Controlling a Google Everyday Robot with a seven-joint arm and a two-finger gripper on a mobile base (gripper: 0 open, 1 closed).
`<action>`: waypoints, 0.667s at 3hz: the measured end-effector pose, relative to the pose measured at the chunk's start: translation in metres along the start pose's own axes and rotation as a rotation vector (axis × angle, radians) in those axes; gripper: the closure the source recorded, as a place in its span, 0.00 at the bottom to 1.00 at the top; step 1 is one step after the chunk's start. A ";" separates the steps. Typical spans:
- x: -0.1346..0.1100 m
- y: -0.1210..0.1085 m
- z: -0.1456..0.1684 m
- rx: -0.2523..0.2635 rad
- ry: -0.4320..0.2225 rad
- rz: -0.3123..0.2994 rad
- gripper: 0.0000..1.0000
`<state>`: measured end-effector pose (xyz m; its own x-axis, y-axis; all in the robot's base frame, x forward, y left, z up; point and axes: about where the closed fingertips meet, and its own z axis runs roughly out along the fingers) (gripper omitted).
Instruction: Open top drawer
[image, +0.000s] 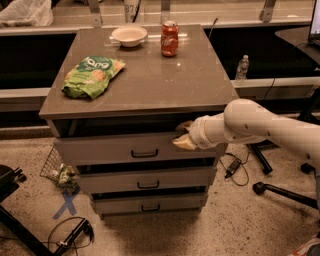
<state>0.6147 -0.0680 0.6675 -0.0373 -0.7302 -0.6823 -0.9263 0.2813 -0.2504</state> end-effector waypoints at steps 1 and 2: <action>-0.001 0.002 -0.002 0.001 -0.003 0.002 1.00; -0.003 0.005 -0.006 0.002 -0.004 0.005 1.00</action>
Offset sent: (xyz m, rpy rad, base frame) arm -0.2103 -0.0343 -0.0101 0.1020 0.0349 -0.1579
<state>0.6079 -0.0682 0.6726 -0.0407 -0.7264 -0.6860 -0.9253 0.2866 -0.2486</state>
